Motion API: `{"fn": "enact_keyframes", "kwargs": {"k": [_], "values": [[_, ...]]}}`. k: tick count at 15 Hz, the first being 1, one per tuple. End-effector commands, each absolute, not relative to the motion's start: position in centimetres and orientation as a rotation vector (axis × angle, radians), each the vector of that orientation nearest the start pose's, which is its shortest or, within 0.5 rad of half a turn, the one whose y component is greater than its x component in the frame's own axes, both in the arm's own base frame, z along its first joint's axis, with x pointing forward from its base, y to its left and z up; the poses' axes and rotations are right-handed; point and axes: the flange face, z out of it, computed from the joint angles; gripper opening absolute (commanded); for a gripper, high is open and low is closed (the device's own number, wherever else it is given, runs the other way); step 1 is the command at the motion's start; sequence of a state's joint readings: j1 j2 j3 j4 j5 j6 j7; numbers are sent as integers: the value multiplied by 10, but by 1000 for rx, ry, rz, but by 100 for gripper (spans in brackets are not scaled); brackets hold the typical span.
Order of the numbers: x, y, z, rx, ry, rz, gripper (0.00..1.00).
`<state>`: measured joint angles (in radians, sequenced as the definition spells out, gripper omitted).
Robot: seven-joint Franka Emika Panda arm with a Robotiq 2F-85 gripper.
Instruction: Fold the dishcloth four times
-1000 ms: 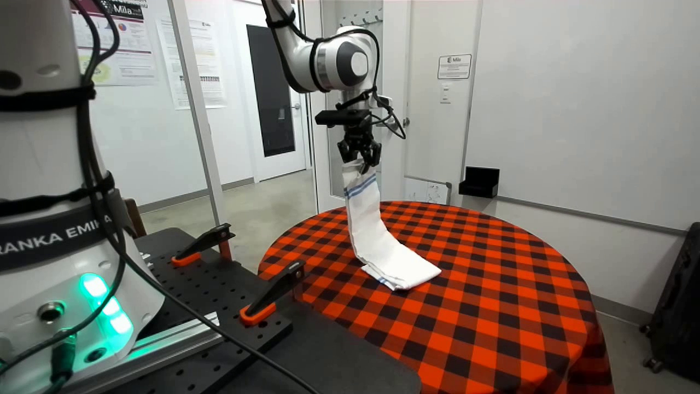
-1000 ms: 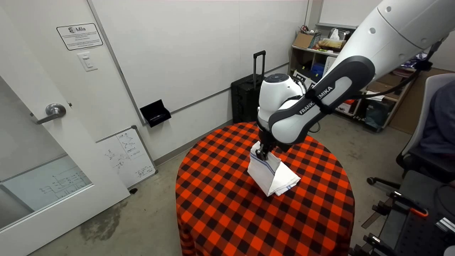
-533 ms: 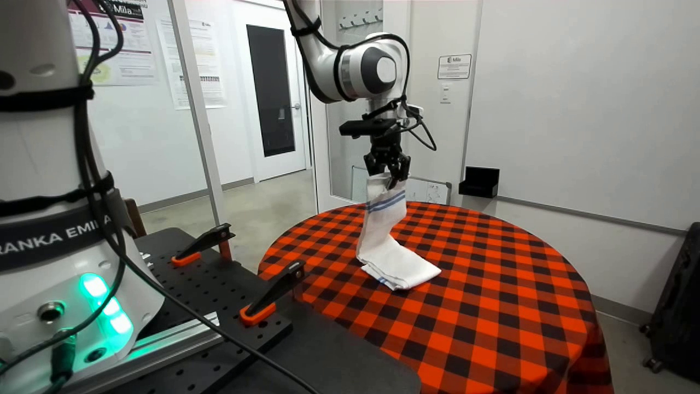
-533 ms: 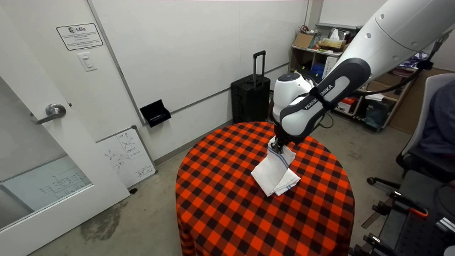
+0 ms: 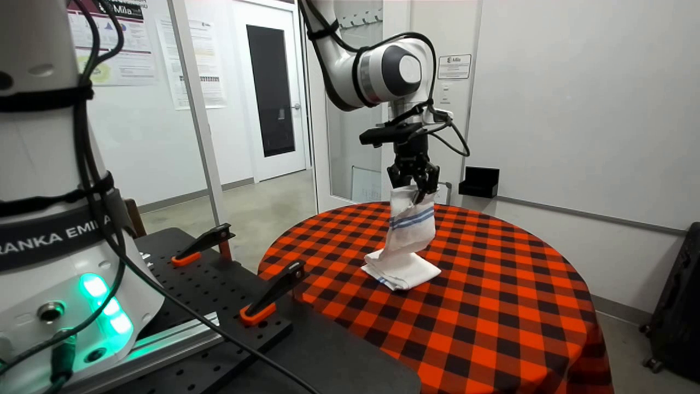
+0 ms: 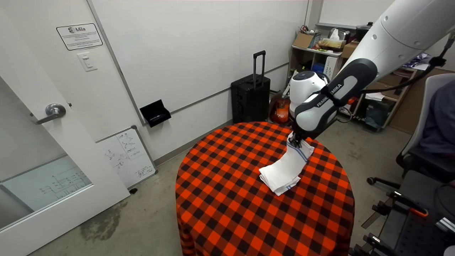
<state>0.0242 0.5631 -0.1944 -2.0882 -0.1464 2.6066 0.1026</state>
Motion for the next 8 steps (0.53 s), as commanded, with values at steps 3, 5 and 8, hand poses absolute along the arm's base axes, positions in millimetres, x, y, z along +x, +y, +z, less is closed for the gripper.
{"fn": "enact_keyframes", "kwargs": {"k": [3,5,8], "values": [[552,-111,147,-3363,200,144,3],[553,-114,144,-3385,172,154,3],[559,-111,139,-3407,104,165,3]]}}
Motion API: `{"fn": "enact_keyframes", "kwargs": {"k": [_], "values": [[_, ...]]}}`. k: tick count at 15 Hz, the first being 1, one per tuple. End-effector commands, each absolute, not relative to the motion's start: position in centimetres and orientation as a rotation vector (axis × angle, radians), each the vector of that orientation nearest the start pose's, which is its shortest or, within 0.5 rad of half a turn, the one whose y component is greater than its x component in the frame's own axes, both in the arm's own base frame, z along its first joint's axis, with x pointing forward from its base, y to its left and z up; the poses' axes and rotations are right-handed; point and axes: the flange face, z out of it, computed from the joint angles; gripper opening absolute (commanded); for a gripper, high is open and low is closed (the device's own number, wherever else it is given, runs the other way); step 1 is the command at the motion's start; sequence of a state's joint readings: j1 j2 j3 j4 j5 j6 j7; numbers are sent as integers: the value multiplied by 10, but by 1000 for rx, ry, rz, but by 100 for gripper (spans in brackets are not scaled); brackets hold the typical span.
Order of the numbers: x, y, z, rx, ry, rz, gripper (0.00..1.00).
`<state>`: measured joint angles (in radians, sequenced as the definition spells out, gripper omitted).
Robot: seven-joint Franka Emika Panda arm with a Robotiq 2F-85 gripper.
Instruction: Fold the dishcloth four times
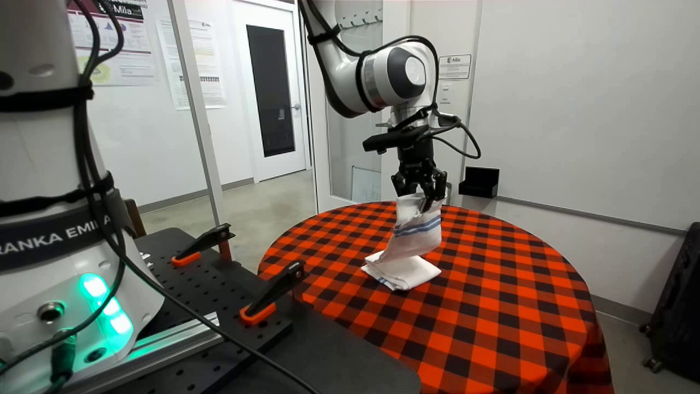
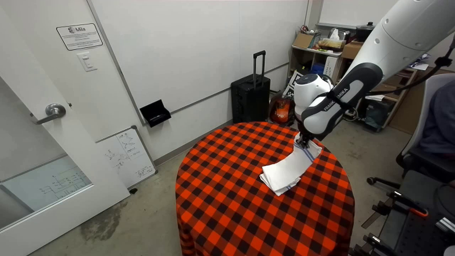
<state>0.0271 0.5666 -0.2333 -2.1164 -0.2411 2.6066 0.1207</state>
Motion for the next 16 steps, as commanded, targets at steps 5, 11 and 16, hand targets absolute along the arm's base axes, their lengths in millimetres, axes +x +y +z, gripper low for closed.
{"fn": "enact_keyframes", "kwargs": {"k": [5,11,16], "values": [[575,-94,115,-3427,-32,208,3],[594,-73,73,-3363,-142,273,3],[615,-48,38,-3303,-259,315,3]]}}
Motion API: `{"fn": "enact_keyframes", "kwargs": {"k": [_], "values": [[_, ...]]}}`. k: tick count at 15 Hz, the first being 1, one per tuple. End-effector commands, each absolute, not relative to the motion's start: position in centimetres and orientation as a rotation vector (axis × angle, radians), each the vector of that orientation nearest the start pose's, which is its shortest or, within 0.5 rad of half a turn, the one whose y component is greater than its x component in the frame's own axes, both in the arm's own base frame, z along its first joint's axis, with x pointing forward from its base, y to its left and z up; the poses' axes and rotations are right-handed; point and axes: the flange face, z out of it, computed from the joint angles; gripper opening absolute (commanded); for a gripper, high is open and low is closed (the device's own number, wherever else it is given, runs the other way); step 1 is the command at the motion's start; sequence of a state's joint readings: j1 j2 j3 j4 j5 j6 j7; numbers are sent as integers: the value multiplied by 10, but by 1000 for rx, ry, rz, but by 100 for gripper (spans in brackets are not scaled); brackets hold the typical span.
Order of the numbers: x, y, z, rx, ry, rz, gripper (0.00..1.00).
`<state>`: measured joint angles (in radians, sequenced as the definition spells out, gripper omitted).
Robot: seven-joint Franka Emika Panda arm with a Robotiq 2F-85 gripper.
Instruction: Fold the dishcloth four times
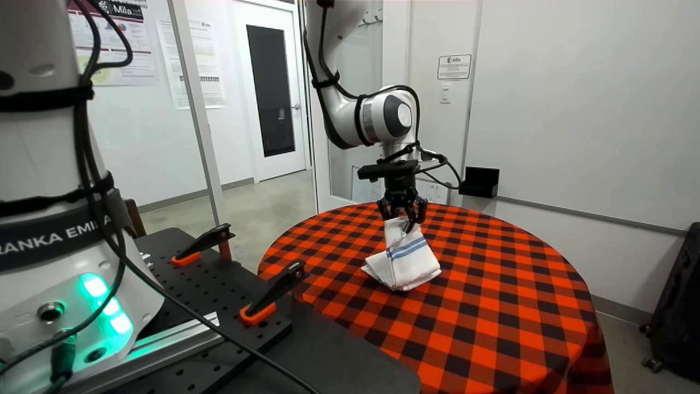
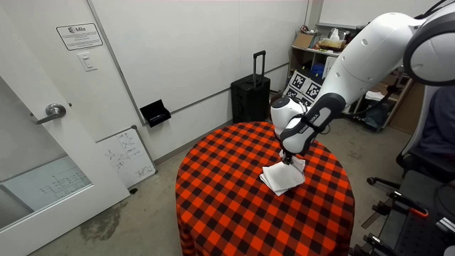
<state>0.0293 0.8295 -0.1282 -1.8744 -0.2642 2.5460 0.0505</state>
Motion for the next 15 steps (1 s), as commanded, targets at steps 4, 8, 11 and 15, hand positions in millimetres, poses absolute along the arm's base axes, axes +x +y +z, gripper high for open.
{"fn": "enact_keyframes", "kwargs": {"k": [4,8,11,15], "values": [[627,-22,15,-3244,-332,348,3],[634,-8,-10,-3200,-355,391,3],[638,-9,-26,-3198,-332,415,3],[644,-10,-36,-3193,-297,411,37]]}}
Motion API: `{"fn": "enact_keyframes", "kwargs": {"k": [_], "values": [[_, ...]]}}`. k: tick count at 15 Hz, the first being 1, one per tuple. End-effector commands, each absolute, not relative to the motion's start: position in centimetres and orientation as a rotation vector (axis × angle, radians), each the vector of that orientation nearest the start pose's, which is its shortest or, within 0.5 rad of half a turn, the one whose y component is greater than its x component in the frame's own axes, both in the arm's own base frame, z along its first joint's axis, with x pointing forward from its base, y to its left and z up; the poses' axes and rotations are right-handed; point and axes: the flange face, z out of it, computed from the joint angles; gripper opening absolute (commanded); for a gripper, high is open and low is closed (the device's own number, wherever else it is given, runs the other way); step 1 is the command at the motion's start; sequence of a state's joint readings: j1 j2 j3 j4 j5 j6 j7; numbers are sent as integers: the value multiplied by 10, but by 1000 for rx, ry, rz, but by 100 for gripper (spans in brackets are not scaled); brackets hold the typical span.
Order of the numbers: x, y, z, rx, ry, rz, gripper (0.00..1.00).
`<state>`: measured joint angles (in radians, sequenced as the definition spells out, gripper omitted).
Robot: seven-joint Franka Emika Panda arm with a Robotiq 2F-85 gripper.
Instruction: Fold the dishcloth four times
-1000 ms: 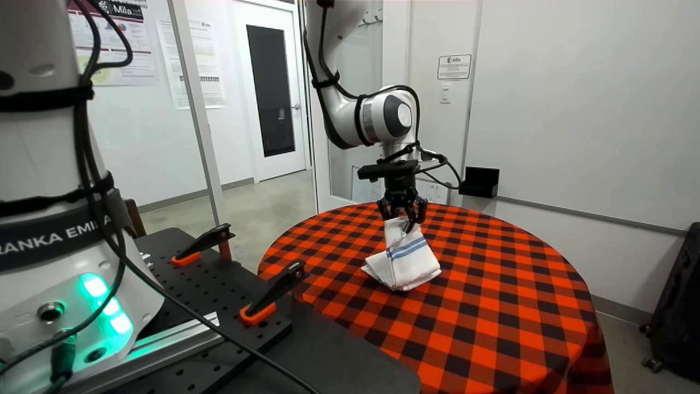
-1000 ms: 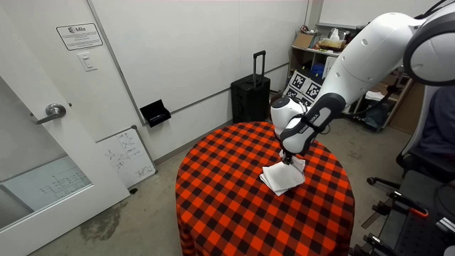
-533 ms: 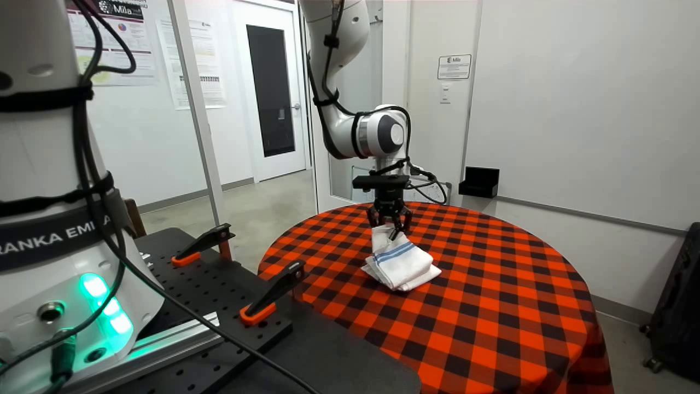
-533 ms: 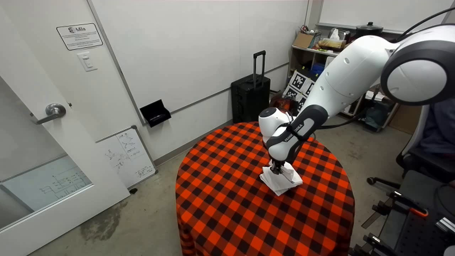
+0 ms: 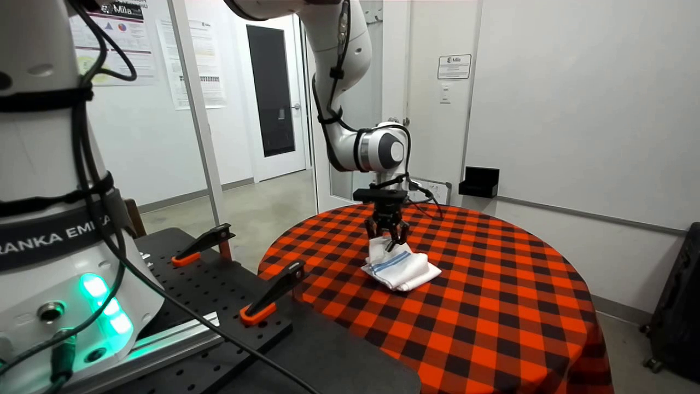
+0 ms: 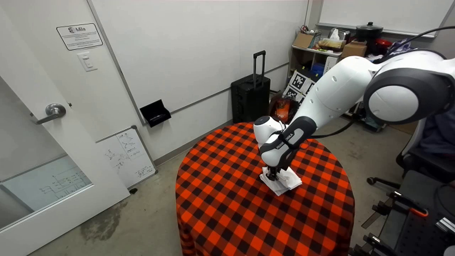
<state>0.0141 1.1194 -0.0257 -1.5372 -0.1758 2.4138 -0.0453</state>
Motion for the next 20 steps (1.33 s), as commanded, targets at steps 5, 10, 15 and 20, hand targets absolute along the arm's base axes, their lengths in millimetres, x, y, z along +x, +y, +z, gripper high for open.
{"fn": "enact_keyframes", "kwargs": {"k": [5,10,15,20], "values": [[650,-9,-35,-3192,-271,383,66],[649,-12,-17,-3162,-243,346,99],[639,-28,12,-3064,-173,284,100],[599,-64,43,-2962,-75,263,100]]}}
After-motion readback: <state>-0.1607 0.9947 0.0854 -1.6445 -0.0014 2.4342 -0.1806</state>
